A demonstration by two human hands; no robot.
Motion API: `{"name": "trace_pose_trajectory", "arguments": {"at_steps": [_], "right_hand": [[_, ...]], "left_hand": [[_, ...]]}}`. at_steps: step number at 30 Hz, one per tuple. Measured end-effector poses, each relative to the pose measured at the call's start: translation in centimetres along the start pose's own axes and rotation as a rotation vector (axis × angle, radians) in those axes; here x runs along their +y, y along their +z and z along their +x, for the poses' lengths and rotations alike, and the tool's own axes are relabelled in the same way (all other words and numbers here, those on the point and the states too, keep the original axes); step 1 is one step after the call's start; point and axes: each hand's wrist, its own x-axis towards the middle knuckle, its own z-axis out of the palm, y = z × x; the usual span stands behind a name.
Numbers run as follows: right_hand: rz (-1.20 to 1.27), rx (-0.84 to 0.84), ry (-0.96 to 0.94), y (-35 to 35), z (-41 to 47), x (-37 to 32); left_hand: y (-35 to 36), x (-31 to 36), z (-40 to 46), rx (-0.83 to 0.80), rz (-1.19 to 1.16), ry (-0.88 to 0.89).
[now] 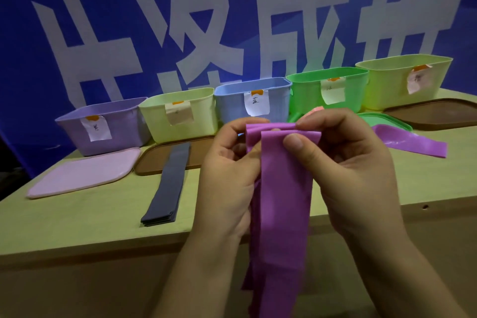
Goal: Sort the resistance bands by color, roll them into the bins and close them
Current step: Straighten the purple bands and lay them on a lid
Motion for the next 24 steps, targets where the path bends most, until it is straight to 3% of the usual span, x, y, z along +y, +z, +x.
{"name": "trace_pose_trajectory", "arguments": {"at_steps": [4,10,24], "right_hand": [[-0.031,0.046,-0.004,-0.4,-0.1,-0.1],[-0.1,0.039,0.009,-0.9,0.2,-0.1],[-0.137,0.015,-0.003,-0.7,0.4,0.2]], "left_hand": [[-0.5,-0.1,0.3,-0.071,-0.03,0.022],[-1.2,0.2,0.3,-0.171,-0.114,-0.103],[-1.3,0.4,0.8,-0.199,-0.323,-0.304]]}}
